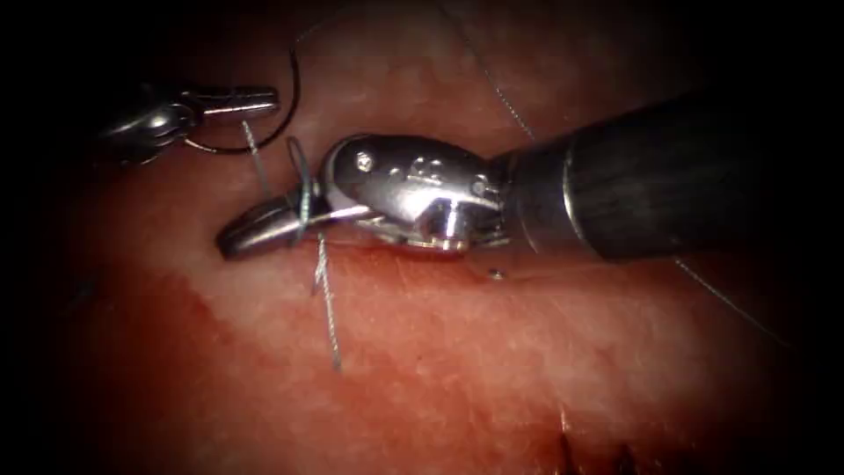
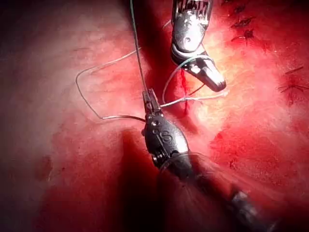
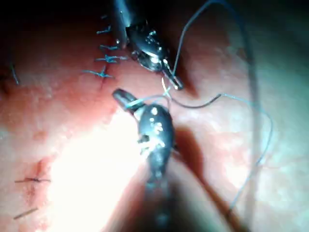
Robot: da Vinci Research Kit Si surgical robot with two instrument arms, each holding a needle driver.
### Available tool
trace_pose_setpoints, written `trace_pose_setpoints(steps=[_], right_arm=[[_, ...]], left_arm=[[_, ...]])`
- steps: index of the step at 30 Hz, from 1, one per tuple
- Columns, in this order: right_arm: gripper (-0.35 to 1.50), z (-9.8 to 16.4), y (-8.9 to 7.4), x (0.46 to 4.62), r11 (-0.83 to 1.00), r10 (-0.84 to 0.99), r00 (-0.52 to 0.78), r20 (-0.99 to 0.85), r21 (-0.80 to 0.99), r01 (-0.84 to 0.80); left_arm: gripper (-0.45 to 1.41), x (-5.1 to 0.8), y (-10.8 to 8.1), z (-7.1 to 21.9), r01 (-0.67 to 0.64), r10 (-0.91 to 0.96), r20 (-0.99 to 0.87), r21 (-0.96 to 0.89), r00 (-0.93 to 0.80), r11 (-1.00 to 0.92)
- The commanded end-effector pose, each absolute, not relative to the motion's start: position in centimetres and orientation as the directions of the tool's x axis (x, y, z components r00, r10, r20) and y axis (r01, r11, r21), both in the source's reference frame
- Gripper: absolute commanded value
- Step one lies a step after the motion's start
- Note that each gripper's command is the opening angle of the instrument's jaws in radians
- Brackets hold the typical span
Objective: Wound Closure
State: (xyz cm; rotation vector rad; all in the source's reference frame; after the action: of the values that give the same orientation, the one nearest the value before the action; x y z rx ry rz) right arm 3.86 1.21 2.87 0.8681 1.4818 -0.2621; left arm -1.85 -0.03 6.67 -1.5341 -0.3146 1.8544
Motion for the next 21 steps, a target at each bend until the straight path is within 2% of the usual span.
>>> trace_pose_setpoints(steps=[1,7,9,10,11,12,15,21], right_arm=[[-0.03,2.92,1.1,3.95,0.667,0.312,0.145,-0.939,0.325,0.671],[0.0,2.93,1.08,3.95,0.582,0.19,0.201,-0.961,0.275,0.765],[0.07,2.94,1.09,3.95,0.55,0.102,0.191,-0.976,0.215,0.807],[0.31,2.94,1.1,3.95,0.527,0.048,0.178,-0.983,0.176,0.831],[0.31,2.94,1.1,3.95,0.527,0.048,0.178,-0.983,0.176,0.831],[0.59,2.94,1.12,3.95,0.498,0.013,0.164,-0.986,0.148,0.854],[0.94,2.95,1.1,3.93,0.474,-0.018,0.143,-0.99,0.118,0.873],[0.98,2.98,1.0,3.87,0.364,-0.129,0.157,-0.979,0.1,0.926]], left_arm=[[-0.45,-1.88,-0.13,6.69,-0.354,0.644,-0.763,-0.589,-0.053,-0.726],[-0.45,-1.86,-0.12,6.55,-0.352,0.638,-0.768,-0.585,-0.047,-0.73],[-0.45,-1.85,-0.15,6.51,-0.352,0.635,-0.771,-0.583,-0.044,-0.732],[-0.45,-1.85,-0.16,6.49,-0.353,0.636,-0.771,-0.584,-0.044,-0.731],[-0.45,-1.85,-0.16,6.49,-0.353,0.636,-0.771,-0.584,-0.044,-0.731],[-0.45,-1.85,-0.18,6.47,-0.352,0.637,-0.77,-0.585,-0.044,-0.731],[-0.45,-1.82,-0.23,6.42,-0.351,0.637,-0.77,-0.587,-0.038,-0.73],[-0.45,-1.74,-0.37,6.3,-0.349,0.638,-0.769,-0.589,-0.032,-0.728]])
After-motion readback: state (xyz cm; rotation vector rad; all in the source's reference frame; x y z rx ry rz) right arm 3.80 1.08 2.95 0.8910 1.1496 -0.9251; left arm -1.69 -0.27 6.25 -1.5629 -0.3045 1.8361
